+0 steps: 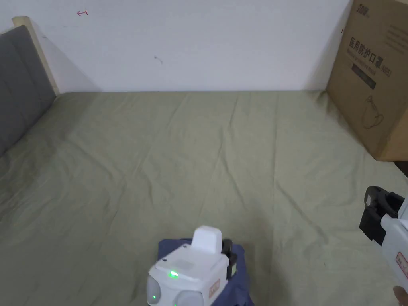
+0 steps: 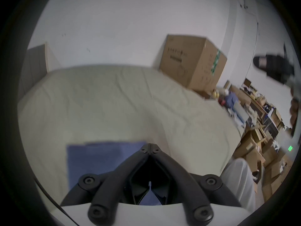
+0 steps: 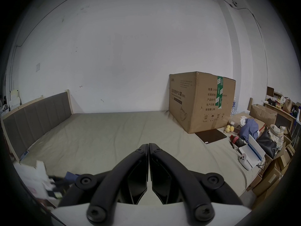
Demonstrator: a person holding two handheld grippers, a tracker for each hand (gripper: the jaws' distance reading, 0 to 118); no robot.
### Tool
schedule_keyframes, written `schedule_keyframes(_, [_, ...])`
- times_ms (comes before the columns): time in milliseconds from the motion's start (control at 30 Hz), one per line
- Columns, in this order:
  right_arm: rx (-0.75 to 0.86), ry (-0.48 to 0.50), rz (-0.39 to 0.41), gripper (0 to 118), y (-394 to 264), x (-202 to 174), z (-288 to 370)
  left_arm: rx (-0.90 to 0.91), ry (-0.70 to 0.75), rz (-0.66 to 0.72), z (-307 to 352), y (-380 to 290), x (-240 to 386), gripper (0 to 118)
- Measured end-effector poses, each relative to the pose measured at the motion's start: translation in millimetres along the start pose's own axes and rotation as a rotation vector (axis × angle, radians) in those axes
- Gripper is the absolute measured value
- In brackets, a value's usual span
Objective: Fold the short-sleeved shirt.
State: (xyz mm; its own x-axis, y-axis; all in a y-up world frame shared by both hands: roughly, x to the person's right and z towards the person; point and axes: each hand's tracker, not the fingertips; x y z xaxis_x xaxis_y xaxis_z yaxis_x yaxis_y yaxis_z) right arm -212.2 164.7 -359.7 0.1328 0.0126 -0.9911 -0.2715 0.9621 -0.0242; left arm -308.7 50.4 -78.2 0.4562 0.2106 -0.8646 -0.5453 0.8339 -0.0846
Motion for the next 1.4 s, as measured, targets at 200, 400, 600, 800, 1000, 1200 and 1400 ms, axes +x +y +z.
schedule_keyframes(200, [0.077, 0.020, -0.028, 1, 17.6, -27.3, 9.7, 0.256, 0.127, -0.142, 68.4, 70.3, -32.4, 0])
schedule_keyframes(400, [0.143, 0.040, -0.008, 1, 29.8, -50.9, 14.5, 0.408, 0.273, -0.199, 112.8, 107.7, -70.7, 0])
schedule_keyframes(600, [0.204, 0.038, 0.015, 1, 37.2, -75.3, 21.1, 0.489, 0.397, -0.189, 143.1, 112.2, -98.0, 0])
schedule_keyframes(800, [0.261, 0.018, 0.080, 1, 37.3, -93.1, 17.2, 0.510, 0.450, -0.154, 151.5, 99.2, -116.4, 0])
schedule_keyframes(1000, [0.268, 0.037, 0.085, 1, 37.9, -97.6, 13.5, 0.514, 0.455, -0.119, 157.6, 95.7, -121.0, 0])
schedule_keyframes(1200, [0.259, 0.050, 0.087, 1, 37.5, -99.3, 9.8, 0.514, 0.455, -0.086, 159.4, 93.8, -122.6, 0])
schedule_keyframes(1400, [0.248, 0.058, 0.090, 1, 33.8, -100.5, 1.6, 0.509, 0.454, -0.067, 158.9, 93.6, -125.4, 0])
